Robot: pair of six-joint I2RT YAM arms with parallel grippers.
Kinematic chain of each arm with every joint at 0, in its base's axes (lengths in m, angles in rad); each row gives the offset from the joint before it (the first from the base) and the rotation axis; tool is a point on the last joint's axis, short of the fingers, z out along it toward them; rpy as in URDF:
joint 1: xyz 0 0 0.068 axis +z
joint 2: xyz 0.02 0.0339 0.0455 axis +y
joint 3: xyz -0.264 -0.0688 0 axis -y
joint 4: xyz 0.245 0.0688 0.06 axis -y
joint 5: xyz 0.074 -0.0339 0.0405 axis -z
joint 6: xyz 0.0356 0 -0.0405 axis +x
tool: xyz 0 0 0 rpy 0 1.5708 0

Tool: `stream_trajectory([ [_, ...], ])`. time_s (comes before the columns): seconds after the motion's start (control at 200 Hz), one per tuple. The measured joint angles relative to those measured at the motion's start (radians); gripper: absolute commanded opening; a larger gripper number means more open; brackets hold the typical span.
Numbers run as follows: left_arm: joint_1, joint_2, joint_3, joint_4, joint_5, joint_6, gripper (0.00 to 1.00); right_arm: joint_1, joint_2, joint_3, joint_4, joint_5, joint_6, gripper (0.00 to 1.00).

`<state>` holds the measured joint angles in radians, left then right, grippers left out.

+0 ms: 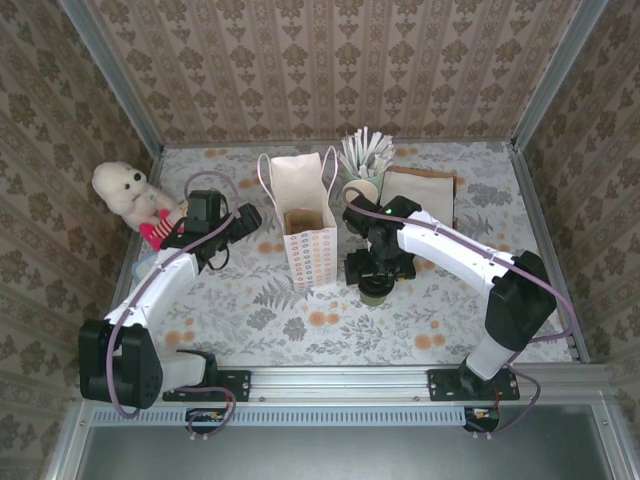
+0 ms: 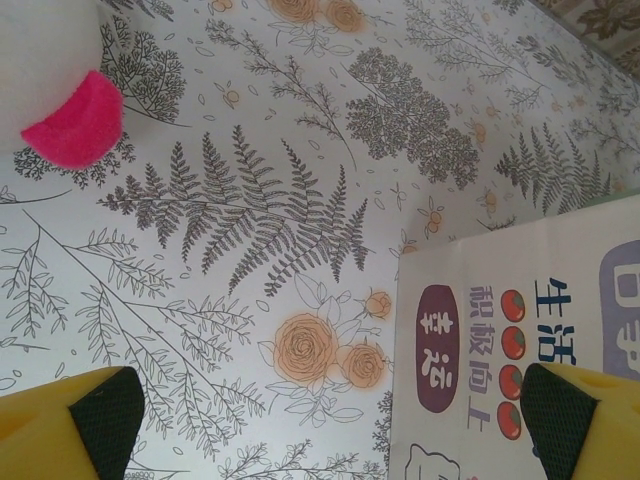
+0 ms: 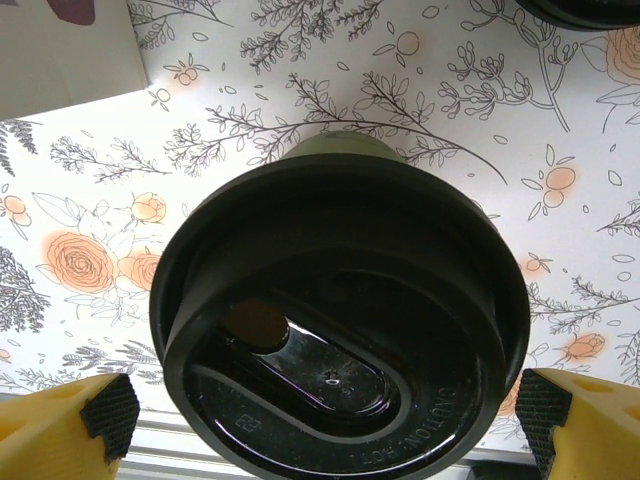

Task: Pack the takeout coffee

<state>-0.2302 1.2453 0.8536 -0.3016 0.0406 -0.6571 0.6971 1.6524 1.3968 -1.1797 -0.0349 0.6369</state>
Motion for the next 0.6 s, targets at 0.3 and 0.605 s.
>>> stream_trajectory([
  [0.3, 0.001, 0.013, 0.005, -0.009, -0.004, 0.0, 1.0, 0.0, 0.037, 0.001, -0.006, 0.0, 0.0, 1.0],
  [0.605, 0.002, 0.017, 0.005, -0.012, -0.012, 0.001, 1.0, 0.0, 0.066, 0.001, -0.006, -0.001, 0.0, 1.0],
])
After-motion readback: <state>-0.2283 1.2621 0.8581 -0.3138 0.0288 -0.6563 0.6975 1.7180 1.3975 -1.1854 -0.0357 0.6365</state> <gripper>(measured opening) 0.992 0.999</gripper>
